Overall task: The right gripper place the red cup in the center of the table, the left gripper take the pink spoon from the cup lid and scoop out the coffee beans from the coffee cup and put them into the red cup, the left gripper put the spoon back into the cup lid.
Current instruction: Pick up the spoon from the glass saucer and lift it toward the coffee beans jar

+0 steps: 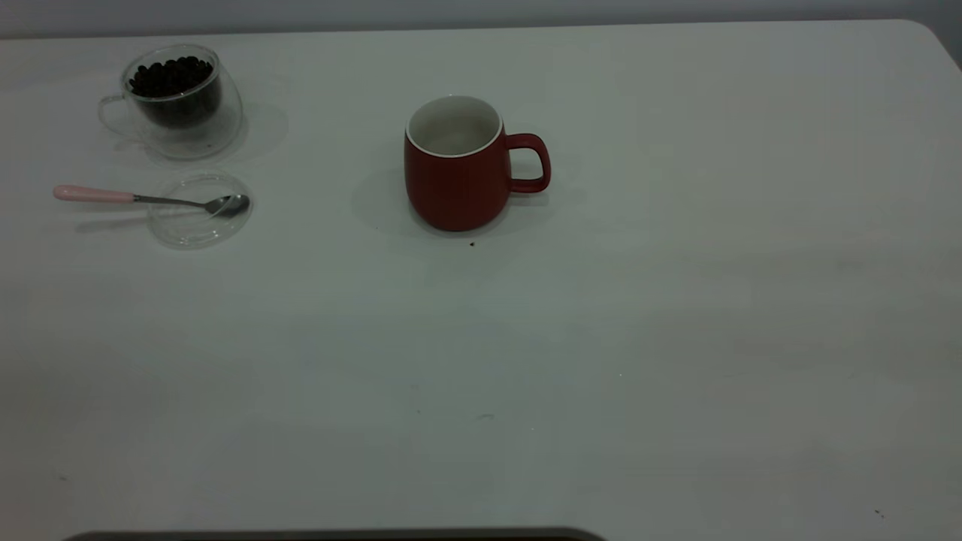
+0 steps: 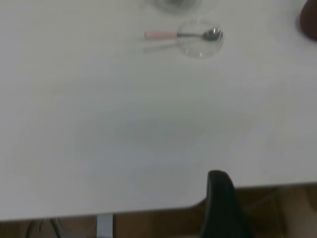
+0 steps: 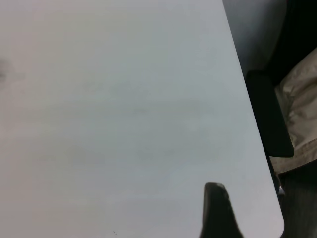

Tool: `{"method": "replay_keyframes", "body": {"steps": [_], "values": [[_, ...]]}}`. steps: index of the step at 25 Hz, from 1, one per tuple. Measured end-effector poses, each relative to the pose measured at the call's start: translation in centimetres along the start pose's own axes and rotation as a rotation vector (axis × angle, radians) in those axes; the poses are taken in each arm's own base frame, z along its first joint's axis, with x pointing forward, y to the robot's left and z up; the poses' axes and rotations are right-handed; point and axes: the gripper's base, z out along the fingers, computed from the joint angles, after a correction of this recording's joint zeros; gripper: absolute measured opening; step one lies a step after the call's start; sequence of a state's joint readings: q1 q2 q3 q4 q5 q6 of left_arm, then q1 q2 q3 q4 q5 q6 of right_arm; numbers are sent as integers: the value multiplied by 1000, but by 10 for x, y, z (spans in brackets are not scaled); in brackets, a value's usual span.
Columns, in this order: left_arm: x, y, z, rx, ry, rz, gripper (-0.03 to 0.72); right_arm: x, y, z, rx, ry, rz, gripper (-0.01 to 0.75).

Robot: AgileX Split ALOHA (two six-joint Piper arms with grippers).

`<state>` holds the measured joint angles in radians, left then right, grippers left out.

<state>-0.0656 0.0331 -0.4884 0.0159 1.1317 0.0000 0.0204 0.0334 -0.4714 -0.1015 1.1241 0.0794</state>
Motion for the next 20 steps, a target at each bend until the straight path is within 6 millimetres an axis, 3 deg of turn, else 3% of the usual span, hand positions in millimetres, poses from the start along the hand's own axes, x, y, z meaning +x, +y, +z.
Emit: {"method": "replay_keyframes", "body": {"steps": [6, 10, 14, 20], "values": [[-52, 0, 23, -6, 86, -86, 517, 0, 0, 0, 0, 0, 0, 508], [-88, 6, 59, -89, 156, -124, 517, 0, 0, 0, 0, 2, 0, 508], [-123, 15, 102, -197, 220, -148, 517, 0, 0, 0, 0, 2, 0, 508], [-169, 24, 187, -245, 327, -179, 517, 0, 0, 0, 0, 2, 0, 508]]}}
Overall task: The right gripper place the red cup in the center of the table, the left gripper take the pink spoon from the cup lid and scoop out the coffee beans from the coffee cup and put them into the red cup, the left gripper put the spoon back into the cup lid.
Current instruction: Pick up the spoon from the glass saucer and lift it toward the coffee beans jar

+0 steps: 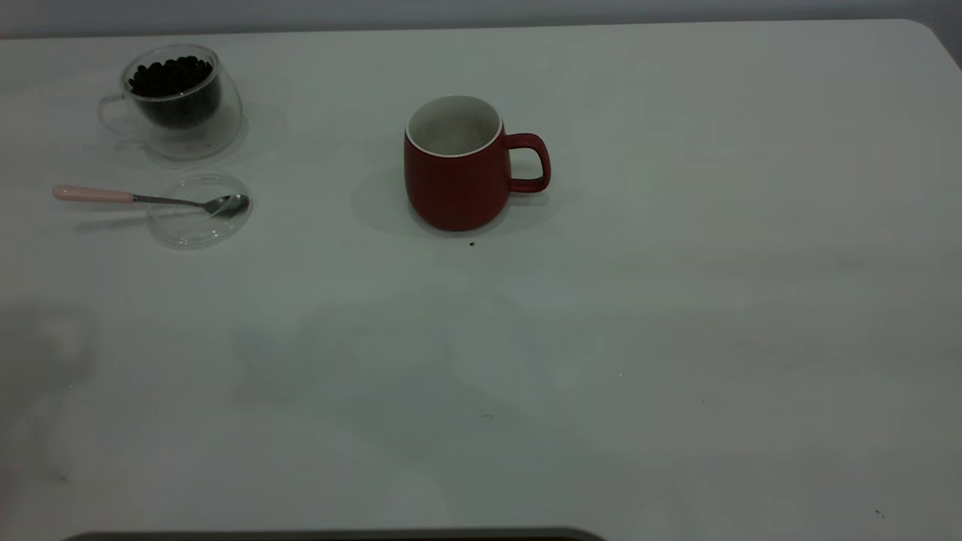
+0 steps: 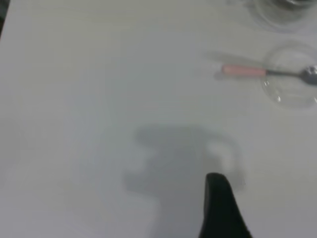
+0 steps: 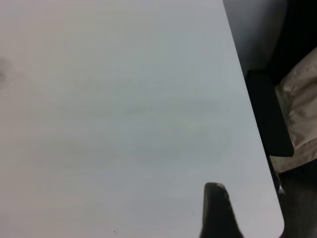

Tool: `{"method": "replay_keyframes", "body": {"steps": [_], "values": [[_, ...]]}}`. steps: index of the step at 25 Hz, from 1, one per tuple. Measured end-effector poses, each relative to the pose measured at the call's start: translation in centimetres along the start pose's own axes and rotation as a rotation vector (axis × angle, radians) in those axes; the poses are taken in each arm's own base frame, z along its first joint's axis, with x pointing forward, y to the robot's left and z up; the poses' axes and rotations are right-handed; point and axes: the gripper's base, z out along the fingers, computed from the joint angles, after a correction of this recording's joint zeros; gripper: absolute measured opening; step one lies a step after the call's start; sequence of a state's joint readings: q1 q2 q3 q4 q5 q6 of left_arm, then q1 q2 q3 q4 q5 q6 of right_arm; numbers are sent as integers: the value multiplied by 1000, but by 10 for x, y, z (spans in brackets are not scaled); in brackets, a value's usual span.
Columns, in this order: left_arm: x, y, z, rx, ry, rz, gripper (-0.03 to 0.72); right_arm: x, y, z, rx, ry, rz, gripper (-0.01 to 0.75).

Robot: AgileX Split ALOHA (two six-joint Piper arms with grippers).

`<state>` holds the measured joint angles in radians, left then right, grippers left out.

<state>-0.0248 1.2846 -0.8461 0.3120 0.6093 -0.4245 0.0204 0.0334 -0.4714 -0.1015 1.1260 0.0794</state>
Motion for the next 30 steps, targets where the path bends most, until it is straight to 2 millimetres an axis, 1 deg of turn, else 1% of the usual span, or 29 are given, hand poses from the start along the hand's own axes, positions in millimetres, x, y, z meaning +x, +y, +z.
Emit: {"method": "replay_keyframes", "body": {"steps": [1, 3, 5, 7, 8, 11, 14, 16, 18, 20, 23, 25, 27, 30], "values": [[-11, 0, 10, 1, 14, -25, 517, 0, 0, 0, 0, 0, 0, 508], [-28, 2, 39, -6, 73, -47, 517, 0, 0, 0, 0, 0, 0, 508], [-44, 8, 66, -15, 123, -57, 517, 0, 0, 0, 0, 0, 0, 508], [-52, 14, 98, -15, 196, -73, 517, 0, 0, 0, 0, 0, 0, 508], [-56, 18, 111, -9, 220, -87, 517, 0, 0, 0, 0, 0, 0, 508], [-59, 30, 157, 29, 335, -104, 517, 0, 0, 0, 0, 0, 0, 508], [-61, 42, 190, 124, 415, -99, 517, 0, 0, 0, 0, 0, 0, 508], [-63, 49, 206, 223, 434, -112, 517, 0, 0, 0, 0, 0, 0, 508], [-64, 53, 221, 342, 436, -89, 517, 0, 0, 0, 0, 0, 0, 508], [-66, 55, 233, 472, 418, -90, 517, 0, 0, 0, 0, 0, 0, 508], [-70, 59, 249, 611, 367, -90, 517, 0, 0, 0, 0, 0, 0, 508], [-69, 61, 260, 641, 342, -74, 517, 0, 0, 0, 0, 0, 0, 508], [-68, 65, 267, 625, 305, -42, 517, 0, 0, 0, 0, 0, 0, 508], [-70, 68, 271, 595, 256, -9, 517, 0, 0, 0, 0, 0, 0, 508]]}}
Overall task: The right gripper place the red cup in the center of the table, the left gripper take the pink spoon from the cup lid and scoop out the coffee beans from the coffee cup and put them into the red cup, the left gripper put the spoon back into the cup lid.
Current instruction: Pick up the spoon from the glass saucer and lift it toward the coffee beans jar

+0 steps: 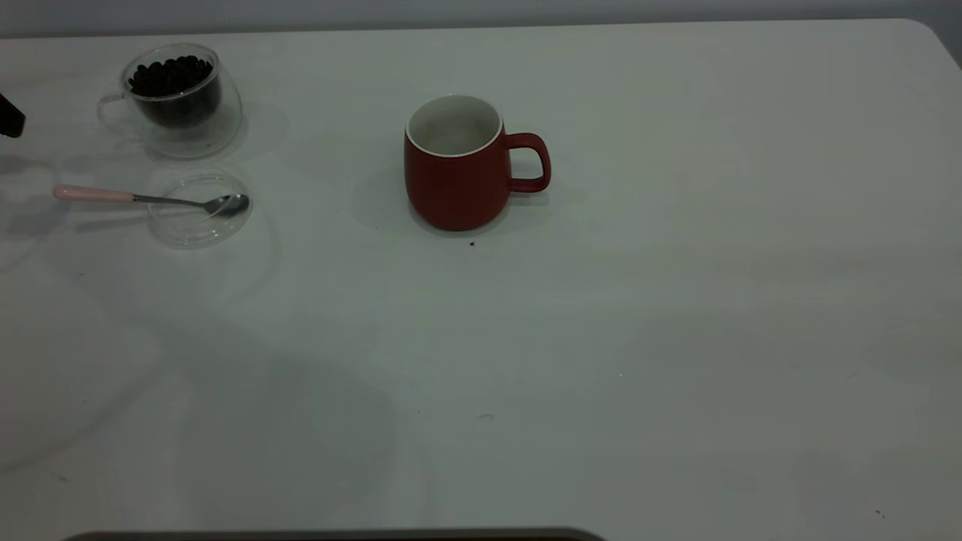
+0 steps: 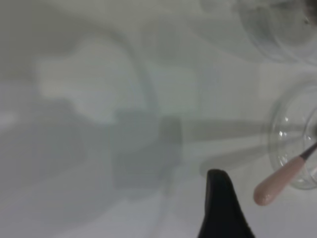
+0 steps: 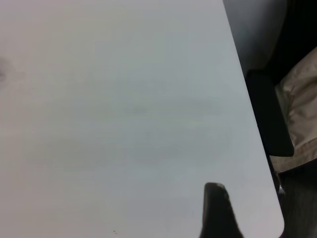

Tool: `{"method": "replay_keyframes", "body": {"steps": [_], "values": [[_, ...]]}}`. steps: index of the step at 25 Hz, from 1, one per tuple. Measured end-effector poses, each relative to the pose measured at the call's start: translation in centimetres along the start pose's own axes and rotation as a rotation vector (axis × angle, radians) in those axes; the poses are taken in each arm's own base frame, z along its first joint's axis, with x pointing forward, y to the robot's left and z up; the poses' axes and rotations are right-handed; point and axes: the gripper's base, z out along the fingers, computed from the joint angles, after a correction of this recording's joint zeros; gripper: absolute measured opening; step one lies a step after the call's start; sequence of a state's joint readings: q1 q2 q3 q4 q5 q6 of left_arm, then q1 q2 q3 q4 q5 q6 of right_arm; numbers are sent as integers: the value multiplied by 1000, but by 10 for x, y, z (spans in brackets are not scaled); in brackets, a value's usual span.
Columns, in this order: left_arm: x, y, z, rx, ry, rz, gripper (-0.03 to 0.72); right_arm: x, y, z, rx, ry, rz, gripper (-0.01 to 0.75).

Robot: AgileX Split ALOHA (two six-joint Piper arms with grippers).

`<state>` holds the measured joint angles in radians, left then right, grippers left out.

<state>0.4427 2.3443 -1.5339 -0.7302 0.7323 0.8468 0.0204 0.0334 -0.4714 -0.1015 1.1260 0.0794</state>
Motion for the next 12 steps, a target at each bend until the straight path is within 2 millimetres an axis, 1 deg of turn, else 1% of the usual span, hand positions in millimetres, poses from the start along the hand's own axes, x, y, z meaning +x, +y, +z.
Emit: {"method": "replay_keyframes", "body": {"steps": [3, 7, 9, 12], "values": [[1, -1, 1, 15, 10, 6, 542, 0, 0, 0, 0, 0, 0, 508], [10, 4, 15, 47, 73, -10, 602, 0, 0, 0, 0, 0, 0, 508], [16, 7, 23, 58, 100, -26, 611, 0, 0, 0, 0, 0, 0, 508], [19, 10, 30, 60, 111, -36, 609, 0, 0, 0, 0, 0, 0, 508]]}}
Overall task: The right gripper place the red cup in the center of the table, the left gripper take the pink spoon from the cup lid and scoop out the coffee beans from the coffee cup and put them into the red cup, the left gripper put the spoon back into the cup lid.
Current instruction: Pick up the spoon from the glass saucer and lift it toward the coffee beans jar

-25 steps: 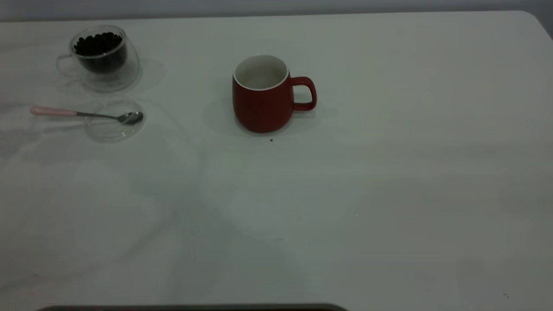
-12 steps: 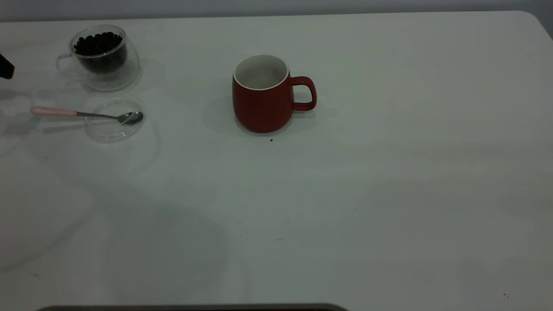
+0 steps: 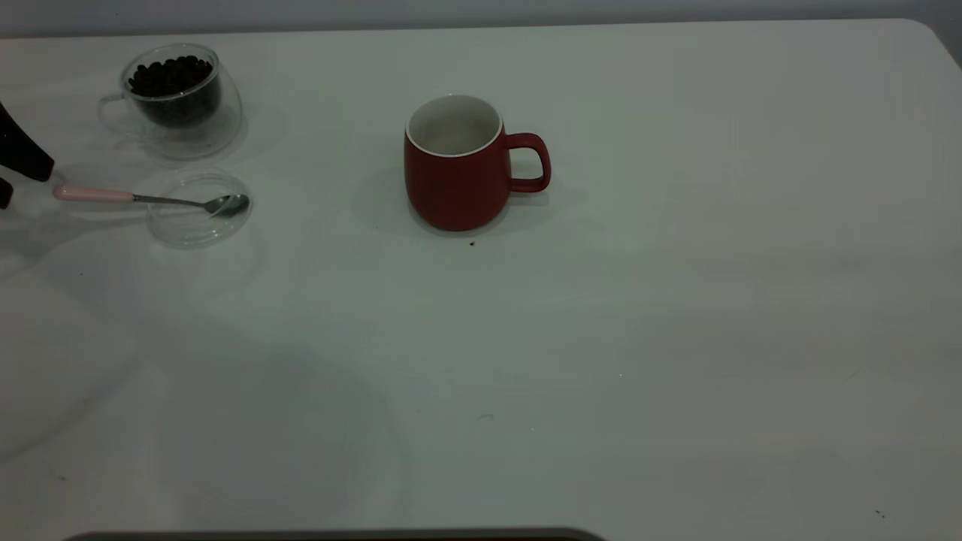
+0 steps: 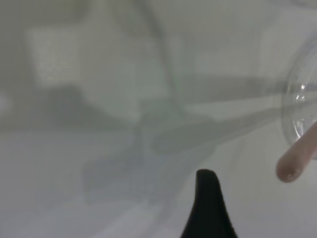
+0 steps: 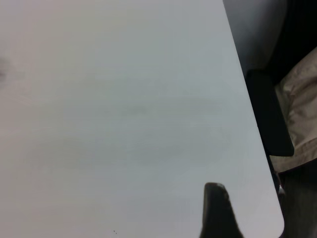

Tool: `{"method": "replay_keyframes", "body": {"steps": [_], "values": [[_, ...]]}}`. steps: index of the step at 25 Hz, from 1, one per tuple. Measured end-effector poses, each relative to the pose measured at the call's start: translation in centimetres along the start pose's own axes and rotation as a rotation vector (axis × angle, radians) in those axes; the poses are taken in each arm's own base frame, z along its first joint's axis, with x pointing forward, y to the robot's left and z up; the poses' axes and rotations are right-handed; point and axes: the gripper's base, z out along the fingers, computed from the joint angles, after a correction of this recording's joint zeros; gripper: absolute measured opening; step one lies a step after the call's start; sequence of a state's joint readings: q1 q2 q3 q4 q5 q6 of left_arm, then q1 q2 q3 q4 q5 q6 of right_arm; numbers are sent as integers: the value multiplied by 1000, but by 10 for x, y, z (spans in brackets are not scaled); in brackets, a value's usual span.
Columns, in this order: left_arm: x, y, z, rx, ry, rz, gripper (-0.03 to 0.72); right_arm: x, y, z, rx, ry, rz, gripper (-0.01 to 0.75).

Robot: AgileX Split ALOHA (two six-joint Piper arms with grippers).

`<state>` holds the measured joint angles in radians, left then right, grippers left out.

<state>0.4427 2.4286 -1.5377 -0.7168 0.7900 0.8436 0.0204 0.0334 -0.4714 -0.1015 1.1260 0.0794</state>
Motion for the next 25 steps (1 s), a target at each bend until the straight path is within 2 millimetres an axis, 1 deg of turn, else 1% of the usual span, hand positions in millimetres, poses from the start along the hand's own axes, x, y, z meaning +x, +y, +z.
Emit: {"method": "replay_keyframes", "body": {"steps": [5, 11, 19, 25], "values": [[2, 2, 7, 20, 8, 20, 595, 0, 0, 0, 0, 0, 0, 508], [7, 6, 26, 103, 8, 12, 594, 0, 0, 0, 0, 0, 0, 508], [7, 3, 32, 167, -19, 15, 592, 0, 0, 0, 0, 0, 0, 508], [10, 4, 42, 229, -26, 4, 592, 0, 0, 0, 0, 1, 0, 508]]}}
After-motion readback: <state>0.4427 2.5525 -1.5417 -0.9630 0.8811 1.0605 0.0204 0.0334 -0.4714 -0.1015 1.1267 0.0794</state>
